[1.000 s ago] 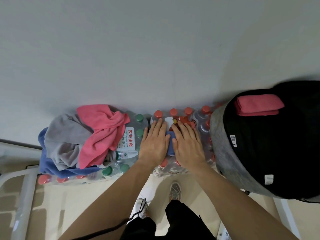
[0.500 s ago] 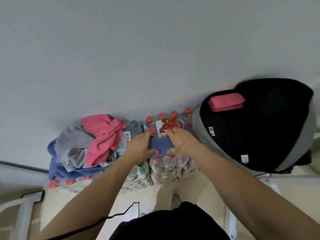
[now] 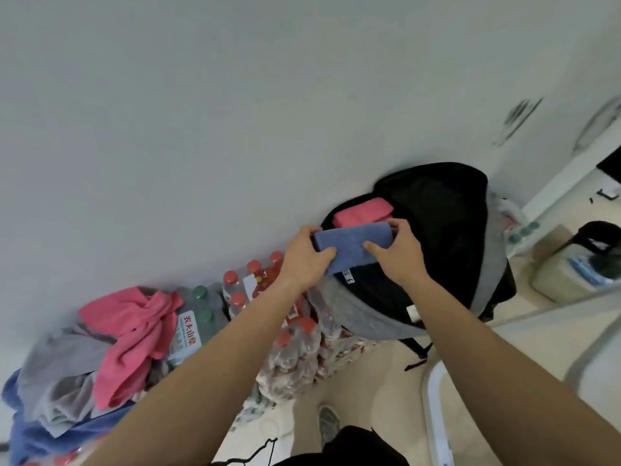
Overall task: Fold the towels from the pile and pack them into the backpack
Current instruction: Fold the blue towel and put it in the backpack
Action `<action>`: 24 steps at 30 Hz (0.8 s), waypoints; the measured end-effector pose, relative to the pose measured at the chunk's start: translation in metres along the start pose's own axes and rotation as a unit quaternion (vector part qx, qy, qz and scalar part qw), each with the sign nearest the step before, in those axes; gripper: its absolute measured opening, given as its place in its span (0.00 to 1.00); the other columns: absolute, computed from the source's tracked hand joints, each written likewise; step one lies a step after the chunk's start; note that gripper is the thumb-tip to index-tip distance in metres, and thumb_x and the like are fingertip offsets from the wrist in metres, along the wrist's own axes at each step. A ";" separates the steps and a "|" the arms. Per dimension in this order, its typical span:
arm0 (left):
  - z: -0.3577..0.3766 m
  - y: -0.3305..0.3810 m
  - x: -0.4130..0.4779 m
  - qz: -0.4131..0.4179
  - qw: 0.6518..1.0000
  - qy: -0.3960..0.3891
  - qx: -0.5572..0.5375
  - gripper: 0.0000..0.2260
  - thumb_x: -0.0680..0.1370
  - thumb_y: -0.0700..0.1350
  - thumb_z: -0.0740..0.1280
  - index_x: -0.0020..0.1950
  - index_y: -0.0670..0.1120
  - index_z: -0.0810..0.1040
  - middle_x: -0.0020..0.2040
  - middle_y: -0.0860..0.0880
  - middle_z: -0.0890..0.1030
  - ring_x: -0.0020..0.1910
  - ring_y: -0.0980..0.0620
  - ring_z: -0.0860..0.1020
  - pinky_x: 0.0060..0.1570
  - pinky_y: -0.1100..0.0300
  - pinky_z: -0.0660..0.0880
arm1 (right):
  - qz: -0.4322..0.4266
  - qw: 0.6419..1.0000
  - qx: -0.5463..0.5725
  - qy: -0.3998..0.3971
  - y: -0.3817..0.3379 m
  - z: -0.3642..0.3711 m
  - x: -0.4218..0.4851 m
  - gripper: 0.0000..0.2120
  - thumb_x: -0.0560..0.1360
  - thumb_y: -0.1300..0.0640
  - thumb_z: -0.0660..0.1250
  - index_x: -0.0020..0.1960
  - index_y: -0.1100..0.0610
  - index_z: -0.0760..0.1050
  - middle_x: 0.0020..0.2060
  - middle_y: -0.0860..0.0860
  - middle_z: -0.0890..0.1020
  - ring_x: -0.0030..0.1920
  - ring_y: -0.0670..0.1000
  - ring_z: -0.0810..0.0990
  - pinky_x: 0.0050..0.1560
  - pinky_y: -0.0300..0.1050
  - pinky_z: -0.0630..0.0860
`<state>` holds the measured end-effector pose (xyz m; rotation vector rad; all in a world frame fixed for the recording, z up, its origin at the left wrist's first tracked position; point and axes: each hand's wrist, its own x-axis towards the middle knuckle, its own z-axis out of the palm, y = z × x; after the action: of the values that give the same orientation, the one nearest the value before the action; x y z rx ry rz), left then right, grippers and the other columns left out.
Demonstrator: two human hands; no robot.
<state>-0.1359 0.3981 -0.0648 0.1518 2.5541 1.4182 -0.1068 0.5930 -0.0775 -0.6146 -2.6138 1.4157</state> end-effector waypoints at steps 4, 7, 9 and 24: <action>0.057 0.013 0.027 -0.030 0.997 -0.004 0.074 0.18 0.76 0.42 0.69 0.64 0.41 0.71 0.57 0.41 0.79 0.56 0.42 0.78 0.50 0.56 0.73 | 0.031 0.996 -0.074 0.029 0.028 -0.008 0.021 0.33 0.77 0.54 0.70 0.77 0.59 0.59 0.72 0.58 0.68 0.69 0.59 0.71 0.65 0.50 0.70; 0.090 0.013 0.041 -0.075 0.993 -0.001 0.094 0.15 0.77 0.42 0.67 0.63 0.41 0.71 0.58 0.40 0.78 0.56 0.41 0.78 0.51 0.52 0.75 | 0.037 0.986 -0.160 0.034 0.046 -0.010 0.031 0.33 0.78 0.53 0.68 0.78 0.58 0.57 0.72 0.59 0.65 0.68 0.61 0.70 0.64 0.54 0.72; 0.105 0.011 0.049 -0.092 0.990 0.003 0.105 0.15 0.77 0.42 0.67 0.62 0.40 0.71 0.58 0.39 0.78 0.56 0.40 0.78 0.51 0.50 0.75 | -0.032 0.955 -0.287 0.063 0.057 -0.010 0.027 0.31 0.78 0.51 0.67 0.77 0.55 0.60 0.72 0.58 0.67 0.67 0.62 0.69 0.61 0.56 0.74; 0.095 0.001 0.075 0.088 0.899 -0.007 0.429 0.31 0.79 0.57 0.63 0.77 0.45 0.59 0.78 0.45 0.60 0.77 0.45 0.57 0.73 0.47 0.59 | -0.166 0.881 -0.417 -0.153 0.098 0.011 0.041 0.35 0.81 0.39 0.53 0.79 0.44 0.36 0.78 0.53 0.34 0.78 0.59 0.34 0.77 0.59 0.49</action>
<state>-0.1865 0.4917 -0.1233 0.5296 3.0120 0.2143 -0.1183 0.6482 -0.1685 0.0463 -3.3155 0.2463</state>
